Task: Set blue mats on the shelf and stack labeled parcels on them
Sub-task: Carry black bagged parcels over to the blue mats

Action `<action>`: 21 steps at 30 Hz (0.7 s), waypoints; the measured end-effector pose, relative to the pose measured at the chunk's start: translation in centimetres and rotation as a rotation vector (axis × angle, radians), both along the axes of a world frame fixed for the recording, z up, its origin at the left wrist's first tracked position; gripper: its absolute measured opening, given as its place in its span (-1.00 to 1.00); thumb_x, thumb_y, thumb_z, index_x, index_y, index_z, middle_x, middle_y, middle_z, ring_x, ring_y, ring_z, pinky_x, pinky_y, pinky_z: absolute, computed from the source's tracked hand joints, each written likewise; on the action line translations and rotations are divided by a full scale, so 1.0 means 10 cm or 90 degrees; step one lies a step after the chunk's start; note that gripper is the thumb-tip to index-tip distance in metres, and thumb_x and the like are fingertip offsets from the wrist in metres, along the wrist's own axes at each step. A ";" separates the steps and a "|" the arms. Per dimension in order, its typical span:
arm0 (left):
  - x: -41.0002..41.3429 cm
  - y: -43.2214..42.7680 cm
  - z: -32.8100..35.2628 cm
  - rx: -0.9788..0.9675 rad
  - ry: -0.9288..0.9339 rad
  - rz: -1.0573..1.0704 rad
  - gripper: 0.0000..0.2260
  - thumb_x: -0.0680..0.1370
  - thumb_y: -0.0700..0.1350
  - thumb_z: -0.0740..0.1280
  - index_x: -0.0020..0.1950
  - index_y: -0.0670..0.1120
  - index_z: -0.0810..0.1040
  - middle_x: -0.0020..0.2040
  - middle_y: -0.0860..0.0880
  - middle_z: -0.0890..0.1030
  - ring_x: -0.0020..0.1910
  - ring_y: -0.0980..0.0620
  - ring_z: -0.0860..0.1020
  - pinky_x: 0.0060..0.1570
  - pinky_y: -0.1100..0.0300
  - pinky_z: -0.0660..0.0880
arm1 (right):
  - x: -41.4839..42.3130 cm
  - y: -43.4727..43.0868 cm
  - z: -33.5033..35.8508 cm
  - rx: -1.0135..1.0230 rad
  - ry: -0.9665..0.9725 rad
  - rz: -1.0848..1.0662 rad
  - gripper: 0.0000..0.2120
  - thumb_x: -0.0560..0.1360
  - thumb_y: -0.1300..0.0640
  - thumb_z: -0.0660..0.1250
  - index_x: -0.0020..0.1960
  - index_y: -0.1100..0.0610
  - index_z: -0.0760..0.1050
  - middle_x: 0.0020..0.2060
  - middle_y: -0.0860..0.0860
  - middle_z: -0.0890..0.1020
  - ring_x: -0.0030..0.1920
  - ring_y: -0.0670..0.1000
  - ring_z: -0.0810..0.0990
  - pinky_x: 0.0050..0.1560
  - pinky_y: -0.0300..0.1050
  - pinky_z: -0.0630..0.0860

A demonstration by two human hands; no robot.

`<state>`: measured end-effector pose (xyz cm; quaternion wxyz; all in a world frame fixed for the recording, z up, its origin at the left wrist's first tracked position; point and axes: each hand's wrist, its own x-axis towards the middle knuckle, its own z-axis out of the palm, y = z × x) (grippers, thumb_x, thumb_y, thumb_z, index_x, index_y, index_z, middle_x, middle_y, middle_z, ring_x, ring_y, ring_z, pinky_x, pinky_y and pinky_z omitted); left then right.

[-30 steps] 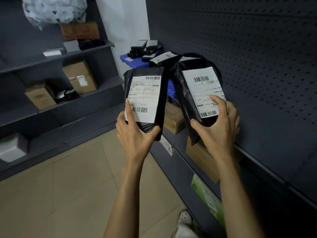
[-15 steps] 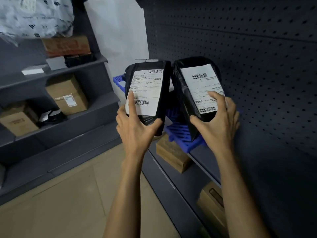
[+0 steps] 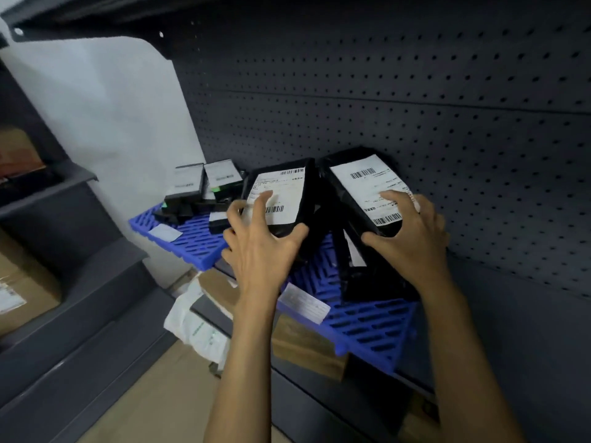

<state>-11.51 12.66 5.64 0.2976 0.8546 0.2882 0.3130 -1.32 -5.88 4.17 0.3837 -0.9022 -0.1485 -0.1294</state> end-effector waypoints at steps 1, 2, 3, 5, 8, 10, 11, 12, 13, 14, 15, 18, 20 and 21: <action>0.06 0.05 -0.01 0.014 0.015 -0.013 -0.41 0.33 0.31 0.33 0.34 0.27 0.35 0.42 0.03 0.21 0.28 -0.17 0.32 0.12 -0.08 0.28 | 0.02 0.02 0.01 -0.007 0.008 -0.004 -0.32 0.29 -0.12 0.46 0.36 -0.24 0.31 0.47 0.03 0.21 0.40 0.19 0.21 0.40 0.22 0.18; 0.12 0.08 -0.03 0.019 0.025 -0.031 -0.46 0.38 0.31 0.34 0.34 0.26 0.37 0.42 0.02 0.22 0.28 -0.17 0.31 0.11 -0.06 0.28 | 0.04 0.02 0.02 -0.011 0.017 -0.003 -0.32 0.30 -0.12 0.46 0.37 -0.25 0.30 0.47 0.03 0.20 0.41 0.18 0.19 0.42 0.24 0.17; 0.17 0.09 -0.06 0.011 0.021 -0.059 -0.52 0.44 0.28 0.34 0.33 0.24 0.39 0.40 0.01 0.24 0.29 -0.17 0.31 0.10 -0.04 0.31 | 0.05 0.03 0.02 -0.016 0.025 0.001 -0.31 0.31 -0.13 0.46 0.38 -0.26 0.29 0.47 0.01 0.19 0.42 0.16 0.17 0.42 0.25 0.17; 0.26 0.06 -0.11 -0.025 -0.013 -0.141 -0.63 0.53 0.15 0.33 0.33 0.19 0.44 0.35 0.00 0.30 0.30 -0.16 0.31 0.01 0.06 0.31 | 0.06 0.03 0.01 -0.031 0.034 0.005 -0.30 0.32 -0.16 0.45 0.40 -0.28 0.27 0.47 -0.02 0.19 0.43 0.14 0.15 0.43 0.24 0.18; 0.30 0.03 -0.19 0.031 0.000 -0.222 -0.67 0.59 0.11 0.28 0.35 0.16 0.46 0.37 0.04 0.32 0.32 -0.12 0.29 0.00 0.24 0.17 | 0.05 0.05 0.01 -0.045 0.024 -0.016 -0.32 0.33 -0.23 0.41 0.40 -0.29 0.28 0.47 -0.04 0.21 0.45 0.11 0.14 0.43 0.23 0.17; 0.29 0.09 -0.22 0.054 0.005 -0.254 -0.65 0.60 0.13 0.25 0.38 0.14 0.44 0.40 0.04 0.31 0.33 -0.12 0.28 0.06 0.29 0.10 | 0.03 0.07 -0.02 -0.057 0.000 -0.037 -0.35 0.36 -0.26 0.40 0.41 -0.29 0.28 0.51 -0.06 0.16 0.50 0.08 0.08 0.44 0.22 0.11; 0.28 0.14 -0.23 0.059 0.012 -0.273 -0.64 0.60 0.12 0.25 0.40 0.13 0.43 0.42 0.04 0.30 0.34 -0.13 0.28 0.10 0.27 0.11 | 0.01 0.08 -0.05 -0.072 -0.017 -0.051 -0.36 0.38 -0.27 0.39 0.42 -0.28 0.27 0.53 -0.06 0.13 0.52 0.07 0.04 0.43 0.23 0.08; 0.27 0.19 -0.24 0.071 0.023 -0.291 -0.63 0.61 0.10 0.26 0.41 0.12 0.41 0.44 0.04 0.29 0.35 -0.14 0.28 0.16 0.23 0.15 | -0.01 0.09 -0.08 -0.088 -0.035 -0.066 -0.36 0.40 -0.28 0.37 0.43 -0.27 0.27 0.54 -0.06 0.11 0.53 0.07 0.02 0.43 0.22 0.06; 0.26 0.22 -0.23 0.091 0.038 -0.308 -0.61 0.61 0.08 0.27 0.43 0.11 0.39 0.46 0.03 0.27 0.37 -0.15 0.29 0.24 0.16 0.17 | -0.05 0.11 -0.11 -0.103 -0.052 -0.079 -0.37 0.43 -0.28 0.35 0.45 -0.24 0.26 0.55 -0.05 0.11 0.54 0.08 0.00 0.44 0.22 0.05; 0.23 0.24 -0.22 0.112 0.052 -0.326 -0.60 0.61 0.04 0.28 0.45 0.10 0.37 0.47 0.02 0.26 0.38 -0.15 0.30 0.30 0.11 0.18 | -0.09 0.13 -0.14 -0.113 -0.066 -0.090 -0.37 0.45 -0.28 0.33 0.46 -0.21 0.26 0.55 -0.04 0.13 0.55 0.09 0.00 0.45 0.22 0.04; 0.20 0.25 -0.21 0.127 0.062 -0.344 -0.58 0.60 0.01 0.30 0.46 0.09 0.35 0.48 0.01 0.25 0.38 -0.16 0.31 0.34 0.06 0.21 | -0.13 0.14 -0.15 -0.121 -0.076 -0.099 -0.38 0.47 -0.27 0.31 0.48 -0.17 0.27 0.54 -0.02 0.16 0.55 0.11 0.01 0.46 0.23 0.05; 0.09 0.24 -0.14 0.140 0.078 -0.390 -0.55 0.60 -0.06 0.31 0.48 0.07 0.34 0.48 0.00 0.26 0.39 -0.16 0.34 0.31 -0.09 0.41 | -0.25 0.13 -0.15 -0.150 -0.087 -0.100 -0.42 0.53 -0.23 0.27 0.49 -0.10 0.27 0.51 -0.01 0.23 0.55 0.14 0.04 0.48 0.24 0.08; 0.00 0.18 -0.11 0.171 0.080 -0.393 -0.57 0.60 -0.07 0.31 0.47 0.06 0.35 0.46 0.02 0.29 0.40 -0.17 0.32 0.30 -0.12 0.41 | -0.38 0.06 -0.12 -0.151 -0.106 -0.080 -0.50 0.55 -0.16 0.27 0.45 -0.06 0.33 0.48 0.00 0.29 0.52 0.11 0.13 0.46 0.21 0.18; -0.05 0.13 -0.09 0.192 0.081 -0.389 -0.58 0.60 -0.07 0.30 0.47 0.06 0.36 0.46 0.02 0.31 0.41 -0.18 0.30 0.35 -0.13 0.36 | -0.46 0.00 -0.11 -0.139 -0.122 -0.072 -0.55 0.56 -0.12 0.28 0.41 -0.05 0.37 0.44 -0.01 0.35 0.48 0.08 0.21 0.42 0.17 0.26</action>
